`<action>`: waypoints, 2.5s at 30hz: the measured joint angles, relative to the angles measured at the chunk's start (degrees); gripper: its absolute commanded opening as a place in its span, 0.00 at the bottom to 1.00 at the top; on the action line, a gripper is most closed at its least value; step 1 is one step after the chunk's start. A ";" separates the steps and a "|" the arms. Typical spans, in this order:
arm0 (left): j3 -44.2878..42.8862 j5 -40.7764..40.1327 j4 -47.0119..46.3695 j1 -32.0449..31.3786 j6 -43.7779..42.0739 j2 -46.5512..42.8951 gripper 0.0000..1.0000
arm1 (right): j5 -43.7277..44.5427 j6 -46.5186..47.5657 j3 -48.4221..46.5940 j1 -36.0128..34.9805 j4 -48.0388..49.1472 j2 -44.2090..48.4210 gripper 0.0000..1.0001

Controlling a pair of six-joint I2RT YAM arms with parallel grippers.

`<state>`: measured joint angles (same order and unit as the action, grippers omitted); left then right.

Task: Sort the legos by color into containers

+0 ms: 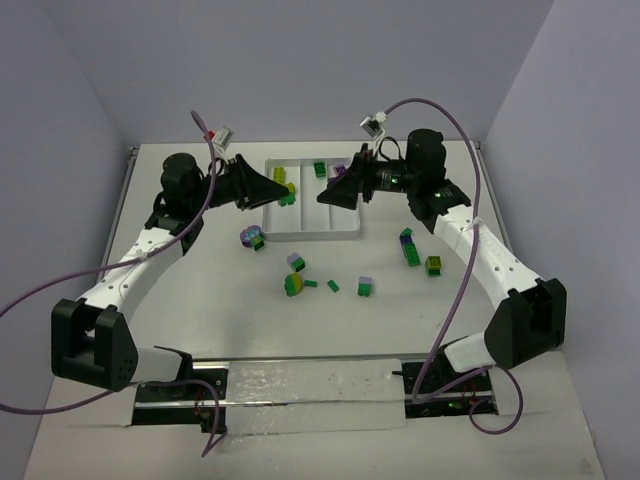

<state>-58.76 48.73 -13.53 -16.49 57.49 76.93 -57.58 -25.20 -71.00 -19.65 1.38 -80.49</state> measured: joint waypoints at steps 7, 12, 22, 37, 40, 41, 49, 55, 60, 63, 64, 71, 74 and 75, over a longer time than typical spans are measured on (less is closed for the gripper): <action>3.63 0.15 -14.96 0.04 10.29 -0.13 0.00 | -4.62 -8.26 -0.35 -3.49 8.06 -2.73 0.96; 4.98 0.92 -20.27 0.04 13.07 -0.22 0.00 | -6.10 -15.04 -0.42 -4.22 12.66 -8.75 0.95; 5.29 1.16 -22.70 -0.20 13.81 -0.22 0.00 | -8.08 -25.89 -1.50 -4.93 21.94 -13.03 0.90; 5.27 1.02 -21.20 -1.48 11.39 -0.03 0.00 | -8.08 -22.25 -5.00 -7.26 19.36 -14.03 0.37; 5.27 1.07 -20.96 -1.43 10.82 0.04 0.00 | -7.96 -21.09 -5.29 -7.36 18.03 -14.03 0.22; 5.27 1.06 -20.72 -1.45 10.62 0.06 0.00 | -7.94 -20.80 -5.29 -7.36 17.63 -14.03 0.19; 1.48 0.51 -16.77 -0.11 8.69 3.24 0.00 | -5.27 -14.16 -5.31 -7.81 12.84 -14.03 0.00; -11.00 -5.93 -15.40 4.18 5.46 9.94 0.00 | -4.20 -5.55 -4.72 -8.43 1.89 -14.01 0.00; -18.42 -12.08 -8.75 4.89 -4.75 11.98 0.00 | 5.31 4.33 -7.54 -8.22 -9.53 -15.20 0.00; -19.88 -17.30 -3.99 4.15 -12.92 13.14 0.00 | 17.15 9.87 -13.24 -7.96 -13.08 -18.88 0.00; -20.05 -19.44 -2.21 3.70 -16.23 13.98 0.00 | 20.84 11.59 -14.81 -7.79 -13.97 -20.35 0.00; -22.34 -32.46 8.64 -1.01 -33.39 25.99 0.00 | 41.50 19.73 -29.01 -7.47 -18.63 -35.96 0.00; -23.84 -35.52 12.01 -2.58 -36.91 31.84 0.00 | 46.13 21.15 -32.48 -7.47 -20.05 -41.64 0.00; -24.48 -36.41 12.87 -2.90 -37.74 33.44 0.00 | 47.28 21.50 -33.02 -7.47 -20.44 -43.36 0.00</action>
<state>-83.25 12.32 -0.66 -19.39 19.75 110.36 -10.31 -3.70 -104.02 -27.11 -19.07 -123.85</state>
